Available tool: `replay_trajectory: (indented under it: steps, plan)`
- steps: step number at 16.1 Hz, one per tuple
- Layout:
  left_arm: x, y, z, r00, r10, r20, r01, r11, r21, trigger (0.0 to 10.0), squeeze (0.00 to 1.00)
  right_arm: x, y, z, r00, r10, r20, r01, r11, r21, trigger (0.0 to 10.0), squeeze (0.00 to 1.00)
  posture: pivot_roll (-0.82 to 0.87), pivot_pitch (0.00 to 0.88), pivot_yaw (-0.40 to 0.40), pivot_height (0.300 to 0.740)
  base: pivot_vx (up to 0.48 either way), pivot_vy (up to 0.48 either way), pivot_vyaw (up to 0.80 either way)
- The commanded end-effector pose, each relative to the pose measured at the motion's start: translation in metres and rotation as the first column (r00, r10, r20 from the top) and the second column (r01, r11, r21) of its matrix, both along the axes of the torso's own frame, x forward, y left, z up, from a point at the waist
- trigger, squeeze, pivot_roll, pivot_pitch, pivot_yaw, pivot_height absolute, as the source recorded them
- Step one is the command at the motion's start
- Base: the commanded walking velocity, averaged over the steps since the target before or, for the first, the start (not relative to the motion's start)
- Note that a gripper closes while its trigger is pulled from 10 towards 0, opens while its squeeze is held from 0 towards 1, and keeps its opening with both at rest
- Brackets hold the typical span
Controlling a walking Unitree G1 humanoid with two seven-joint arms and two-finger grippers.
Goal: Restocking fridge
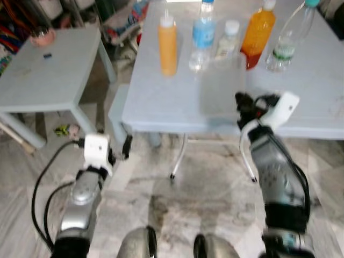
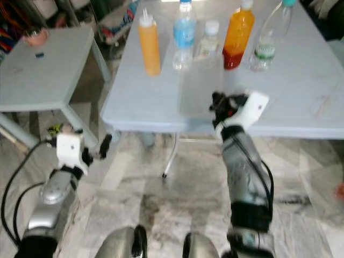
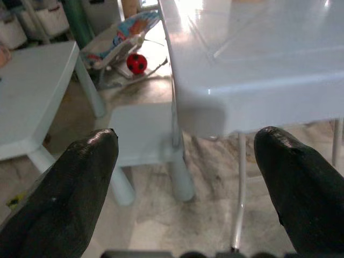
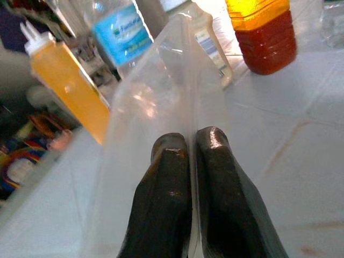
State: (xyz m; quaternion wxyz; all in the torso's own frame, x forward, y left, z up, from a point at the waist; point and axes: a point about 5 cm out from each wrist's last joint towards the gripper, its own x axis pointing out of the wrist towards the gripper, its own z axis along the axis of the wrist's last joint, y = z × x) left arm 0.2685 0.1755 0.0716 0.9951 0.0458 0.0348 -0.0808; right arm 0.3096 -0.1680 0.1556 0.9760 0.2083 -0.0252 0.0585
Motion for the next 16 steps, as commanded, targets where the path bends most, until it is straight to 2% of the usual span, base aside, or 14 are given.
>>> replay_trajectory:
  steps: [1, 2, 3, 6, 8, 9, 11, 12, 16]
  plan:
    - [-0.003, 0.003, -0.006, 1.0, 0.019, -0.02, -0.019, 1.0, -0.002, 10.0, 0.0, -0.008, 0.003, -0.006, 1.0, -0.01, -0.008, 0.009, 0.997, -0.073, 10.0, 0.0, -0.01, 0.056, 0.038, 0.74, 0.0, 0.0, 0.0]
    - [-0.003, 0.001, -0.007, 1.0, 0.018, -0.022, -0.018, 1.0, -0.003, 10.0, 0.0, -0.011, 0.004, -0.009, 1.0, -0.01, -0.013, 0.009, 0.996, -0.094, 10.0, 0.0, -0.01, 0.053, 0.036, 0.74, 0.0, 0.0, 0.0]
    - [0.001, -0.001, -0.007, 1.0, 0.02, -0.021, -0.02, 1.0, -0.012, 10.0, 0.0, -0.014, 0.003, -0.017, 0.998, -0.048, -0.046, 0.038, 0.978, -0.205, 10.0, 0.0, -0.02, 0.033, 0.03, 0.74, 0.0, 0.0, 0.0]
    - [0.009, -0.007, -0.003, 1.0, 0.019, -0.003, -0.019, 0.999, -0.027, 10.0, 0.0, -0.014, 0.005, -0.023, 0.994, -0.06, -0.093, 0.035, 0.968, -0.25, 10.0, 0.0, -0.02, 0.012, 0.025, 0.74, 0.0, 0.0, 0.0]
    - [0.011, -0.01, -0.004, 1.0, 0.013, 0.002, -0.013, 0.999, -0.032, 10.0, 0.0, -0.013, 0.006, -0.018, 0.998, -0.04, -0.046, 0.027, 0.968, -0.249, 10.0, 0.0, -0.03, 0.002, 0.025, 0.74, 0.0, 0.0, 0.0]
    - [0.01, -0.011, -0.005, 1.0, 0.012, 0.0, -0.012, 0.999, -0.035, 10.0, 0.0, -0.012, 0.004, -0.014, 0.998, -0.066, 0.006, 0.065, 0.949, -0.309, 10.0, 0.0, -0.03, 0.0, 0.026, 0.74, 0.0, 0.0, 0.0]
    - [0.007, -0.014, -0.009, 1.0, 0.003, -0.012, -0.004, 0.999, -0.039, 10.0, 0.0, -0.011, 0.001, -0.014, 0.997, -0.079, 0.026, 0.083, 0.936, -0.341, 10.0, 0.0, -0.03, 0.0, 0.026, 0.74, -0.124, 0.0, 0.0]
    - [0.005, -0.016, -0.012, 1.0, -0.004, -0.02, 0.003, 0.999, -0.04, 10.0, 0.0, -0.013, 0.003, -0.016, 0.999, -0.05, -0.014, 0.045, 0.962, -0.27, 10.0, 0.0, -0.03, 0.0, 0.025, 0.74, -0.259, 0.0, 0.0]
    - [0.005, -0.017, -0.015, 1.0, -0.008, -0.027, 0.007, 0.999, -0.042, 10.0, 0.0, -0.015, 0.005, -0.018, 0.999, -0.035, 0.025, 0.04, 0.959, -0.28, 10.0, 0.0, -0.03, 0.0, 0.022, 0.74, -0.292, 0.0, 0.0]
